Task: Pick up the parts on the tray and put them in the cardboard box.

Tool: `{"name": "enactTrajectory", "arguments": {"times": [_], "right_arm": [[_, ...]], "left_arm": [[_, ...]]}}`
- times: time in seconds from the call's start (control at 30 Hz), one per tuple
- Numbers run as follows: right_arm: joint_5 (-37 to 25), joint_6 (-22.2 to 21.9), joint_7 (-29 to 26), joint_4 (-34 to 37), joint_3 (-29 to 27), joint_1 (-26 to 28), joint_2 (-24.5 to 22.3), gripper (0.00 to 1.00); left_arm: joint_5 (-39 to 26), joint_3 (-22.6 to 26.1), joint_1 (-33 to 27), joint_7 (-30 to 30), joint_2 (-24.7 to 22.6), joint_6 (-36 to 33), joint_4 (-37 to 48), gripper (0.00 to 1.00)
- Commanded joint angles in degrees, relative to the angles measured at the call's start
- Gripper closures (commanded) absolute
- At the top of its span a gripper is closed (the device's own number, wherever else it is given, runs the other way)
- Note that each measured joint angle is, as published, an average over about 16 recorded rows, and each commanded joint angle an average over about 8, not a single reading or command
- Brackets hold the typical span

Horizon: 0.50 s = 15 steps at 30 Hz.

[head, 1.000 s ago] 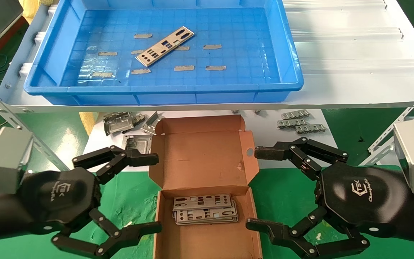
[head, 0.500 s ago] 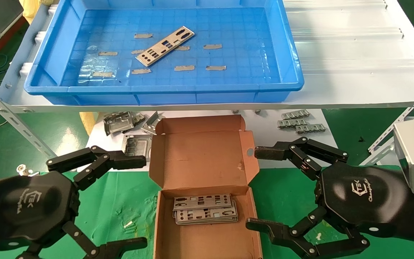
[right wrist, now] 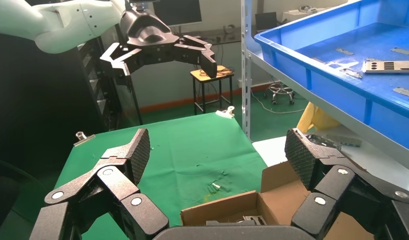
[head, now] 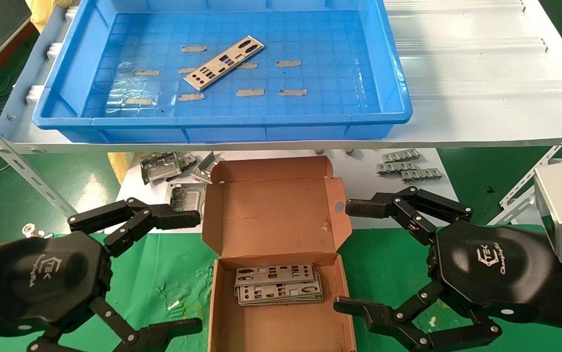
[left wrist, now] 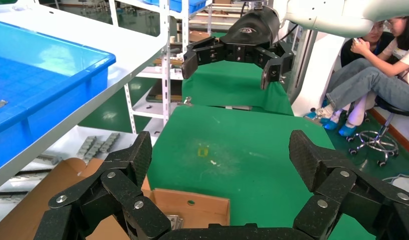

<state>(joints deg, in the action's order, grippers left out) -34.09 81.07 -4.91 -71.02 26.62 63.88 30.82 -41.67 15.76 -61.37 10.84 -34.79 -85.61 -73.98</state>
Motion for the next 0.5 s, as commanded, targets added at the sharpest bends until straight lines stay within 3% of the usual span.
{"name": "enactTrajectory", "arguments": {"times": [0.03,0.5], "right_arm": [[0.0,0.0,0.0,0.0,0.0,0.0,0.0,0.00],[0.0,0.0,0.0,0.0,0.0,0.0,0.0,0.00]], "left_arm": [[0.0,0.1,0.0,0.0,-0.1,0.0,0.1,0.00],[-0.2,0.3,-0.2,-0.1,-0.2,-0.1,0.5,0.00]]}}
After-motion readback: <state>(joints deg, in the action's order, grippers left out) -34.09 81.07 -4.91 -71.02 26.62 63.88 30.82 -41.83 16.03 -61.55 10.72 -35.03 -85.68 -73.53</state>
